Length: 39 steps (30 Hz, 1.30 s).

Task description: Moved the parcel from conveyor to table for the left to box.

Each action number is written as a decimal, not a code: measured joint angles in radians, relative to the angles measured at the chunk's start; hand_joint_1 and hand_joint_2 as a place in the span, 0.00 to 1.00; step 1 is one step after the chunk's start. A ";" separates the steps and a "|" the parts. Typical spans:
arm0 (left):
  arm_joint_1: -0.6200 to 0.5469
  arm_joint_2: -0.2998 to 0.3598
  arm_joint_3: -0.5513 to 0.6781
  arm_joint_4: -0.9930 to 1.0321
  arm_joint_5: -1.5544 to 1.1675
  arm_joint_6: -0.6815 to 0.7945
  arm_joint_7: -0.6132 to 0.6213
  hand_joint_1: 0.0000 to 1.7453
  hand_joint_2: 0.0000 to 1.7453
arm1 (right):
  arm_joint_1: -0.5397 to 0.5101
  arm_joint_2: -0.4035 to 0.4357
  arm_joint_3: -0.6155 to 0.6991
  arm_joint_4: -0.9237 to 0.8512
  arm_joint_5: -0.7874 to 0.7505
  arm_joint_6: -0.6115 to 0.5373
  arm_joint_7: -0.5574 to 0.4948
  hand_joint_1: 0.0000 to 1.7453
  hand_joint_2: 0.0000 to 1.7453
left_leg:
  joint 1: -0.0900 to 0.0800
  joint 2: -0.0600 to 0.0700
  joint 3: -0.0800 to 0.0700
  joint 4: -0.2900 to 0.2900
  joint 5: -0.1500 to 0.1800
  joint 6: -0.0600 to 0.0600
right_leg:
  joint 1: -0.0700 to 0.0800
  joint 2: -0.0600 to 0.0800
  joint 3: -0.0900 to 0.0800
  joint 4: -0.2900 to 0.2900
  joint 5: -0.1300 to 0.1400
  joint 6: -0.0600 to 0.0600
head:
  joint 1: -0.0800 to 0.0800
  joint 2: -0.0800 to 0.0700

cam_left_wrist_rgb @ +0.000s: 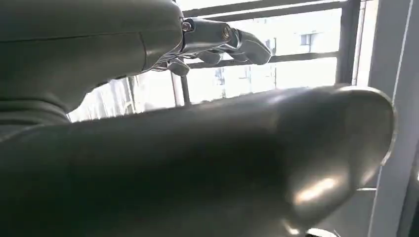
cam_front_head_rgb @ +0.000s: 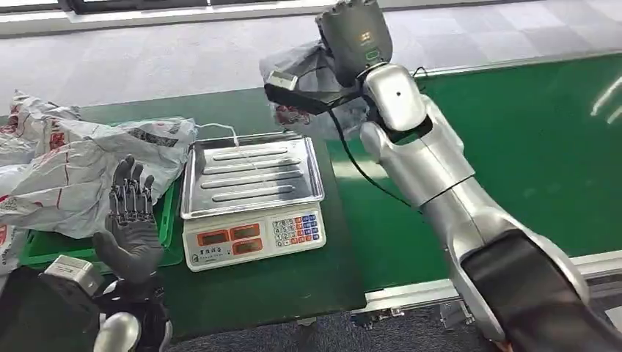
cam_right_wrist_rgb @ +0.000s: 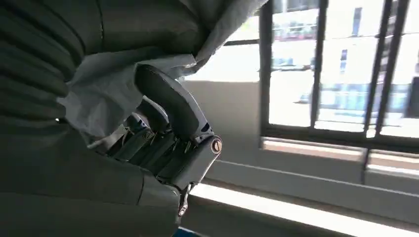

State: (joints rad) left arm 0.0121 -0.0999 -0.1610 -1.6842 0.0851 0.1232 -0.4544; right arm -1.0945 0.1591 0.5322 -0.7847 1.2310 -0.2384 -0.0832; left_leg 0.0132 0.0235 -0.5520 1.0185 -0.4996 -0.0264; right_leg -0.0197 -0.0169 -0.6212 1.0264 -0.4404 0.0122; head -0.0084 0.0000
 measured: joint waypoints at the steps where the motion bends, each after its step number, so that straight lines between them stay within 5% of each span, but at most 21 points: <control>1: -0.009 0.000 -0.002 0.004 0.008 0.000 -0.005 0.00 0.00 | 0.017 0.021 0.027 0.000 -0.003 -0.004 -0.008 1.00 1.00 | 0.000 0.000 0.000 0.000 0.000 0.000 | 0.000 0.000 0.000 0.000 0.000 0.000 | 0.000 0.000; 12: -0.034 -0.004 0.005 -0.004 0.117 0.021 -0.009 0.00 0.00 | 0.123 0.161 0.174 0.058 -0.189 -0.100 -0.098 1.00 1.00 | 0.002 -0.002 -0.001 0.000 0.000 0.000 | 0.002 -0.002 0.000 0.000 -0.001 -0.001 | 0.000 0.000; 13: -0.034 -0.005 0.007 -0.005 0.115 0.021 -0.007 0.00 0.00 | 0.132 0.166 0.174 0.081 -0.212 -0.119 -0.110 0.89 1.00 | 0.002 -0.002 -0.001 0.000 0.000 0.000 | 0.002 -0.002 0.000 0.000 -0.001 -0.001 | 0.000 0.000; 14: -0.033 -0.005 0.007 -0.006 0.111 0.021 -0.005 0.00 0.00 | 0.142 0.170 0.174 0.106 -0.230 -0.138 -0.121 0.89 1.00 | 0.002 -0.002 -0.001 0.000 0.000 0.000 | 0.002 -0.002 0.000 0.000 -0.001 -0.001 | 0.000 0.000; 15: -0.033 -0.006 0.008 -0.008 0.109 0.021 -0.004 0.00 0.00 | 0.151 0.173 0.174 0.124 -0.237 -0.149 -0.127 0.00 1.00 | 0.002 -0.002 -0.001 0.000 0.000 0.000 | 0.002 -0.002 0.000 0.000 -0.001 -0.001 | 0.000 0.000; 26: -0.051 -0.013 0.013 0.003 0.060 0.014 0.036 0.00 0.00 | 0.218 0.179 0.174 0.255 -0.221 -0.208 -0.051 0.00 1.00 | 0.002 -0.001 -0.001 0.000 0.000 0.000 | 0.002 -0.001 -0.001 0.000 0.000 -0.001 | 0.000 0.000; 27: -0.055 -0.014 0.013 0.006 0.055 0.014 0.039 0.00 0.00 | 0.222 0.179 0.174 0.259 -0.213 -0.217 -0.046 0.00 0.00 | 0.002 -0.001 -0.001 0.000 0.000 0.000 | 0.002 -0.001 -0.001 0.000 0.000 -0.001 | 0.000 0.000; 39: -0.074 -0.030 0.013 0.027 0.008 0.002 0.053 0.00 0.00 | 0.273 0.158 0.125 0.266 -0.226 -0.301 -0.059 0.00 0.00 | 0.002 -0.001 -0.001 0.000 0.000 0.000 | 0.002 -0.001 -0.001 -0.001 0.000 -0.001 | 0.000 0.000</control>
State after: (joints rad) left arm -0.0616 -0.1297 -0.1480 -1.6571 0.0935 0.1255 -0.4009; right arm -0.8219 0.3174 0.6577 -0.5188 1.0048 -0.5398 -0.1427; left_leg 0.0149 0.0225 -0.5527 1.0185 -0.4995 -0.0267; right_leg -0.0177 -0.0179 -0.6218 1.0259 -0.4408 0.0112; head -0.0084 0.0000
